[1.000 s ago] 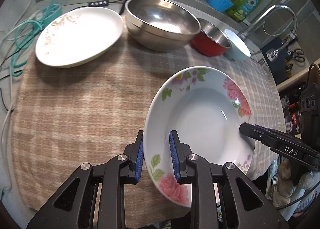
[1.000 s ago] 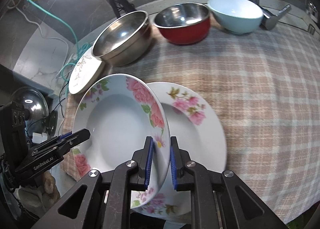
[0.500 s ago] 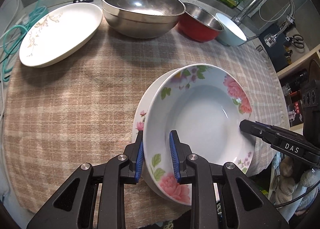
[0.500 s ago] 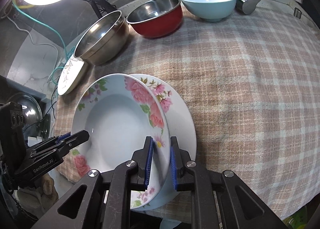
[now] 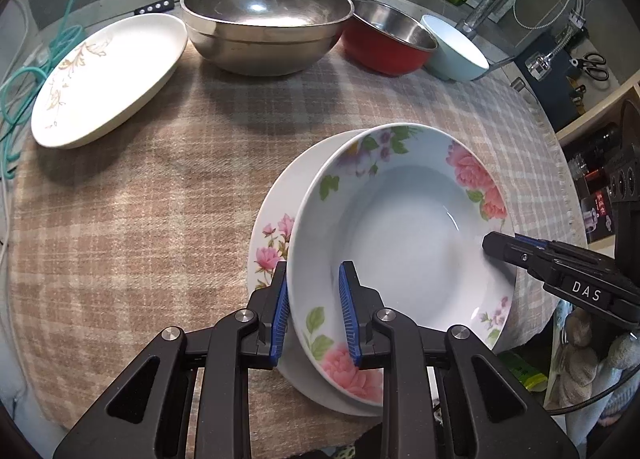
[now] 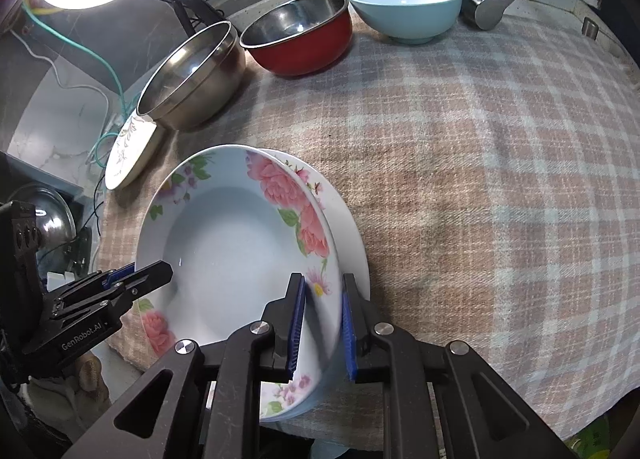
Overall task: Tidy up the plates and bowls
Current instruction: 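Lift the rose plate with both tools and carry it over the pink-flower plate, then lower the rose plate onto the pink-flower plate and open both tools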
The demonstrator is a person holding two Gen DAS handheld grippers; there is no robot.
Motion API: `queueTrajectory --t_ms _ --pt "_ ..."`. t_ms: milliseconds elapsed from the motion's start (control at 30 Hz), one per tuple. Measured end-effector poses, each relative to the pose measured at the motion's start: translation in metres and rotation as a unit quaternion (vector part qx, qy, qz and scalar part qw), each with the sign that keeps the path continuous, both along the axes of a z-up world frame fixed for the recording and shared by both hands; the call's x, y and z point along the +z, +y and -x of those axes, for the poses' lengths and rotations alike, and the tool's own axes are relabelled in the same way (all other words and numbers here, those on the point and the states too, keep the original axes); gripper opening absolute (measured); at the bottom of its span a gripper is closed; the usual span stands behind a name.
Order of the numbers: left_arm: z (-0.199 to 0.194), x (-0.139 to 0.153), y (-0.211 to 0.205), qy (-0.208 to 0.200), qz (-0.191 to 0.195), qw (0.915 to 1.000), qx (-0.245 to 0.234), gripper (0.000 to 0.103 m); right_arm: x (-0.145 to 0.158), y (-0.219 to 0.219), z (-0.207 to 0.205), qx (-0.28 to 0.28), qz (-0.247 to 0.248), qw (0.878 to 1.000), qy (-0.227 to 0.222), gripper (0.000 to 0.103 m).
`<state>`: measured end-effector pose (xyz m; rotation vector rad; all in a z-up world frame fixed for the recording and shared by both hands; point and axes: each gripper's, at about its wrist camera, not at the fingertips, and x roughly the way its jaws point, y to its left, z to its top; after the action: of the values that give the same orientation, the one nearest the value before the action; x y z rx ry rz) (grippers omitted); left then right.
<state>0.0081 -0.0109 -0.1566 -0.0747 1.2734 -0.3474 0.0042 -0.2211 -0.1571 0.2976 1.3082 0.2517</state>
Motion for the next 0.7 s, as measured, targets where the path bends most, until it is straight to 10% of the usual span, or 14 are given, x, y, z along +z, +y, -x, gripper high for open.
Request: queueTrajectory --t_ms 700 --pt "-0.002 0.002 0.004 -0.017 -0.017 0.9997 0.005 0.022 0.004 0.033 -0.002 0.066 0.096 0.993 -0.028 0.023"
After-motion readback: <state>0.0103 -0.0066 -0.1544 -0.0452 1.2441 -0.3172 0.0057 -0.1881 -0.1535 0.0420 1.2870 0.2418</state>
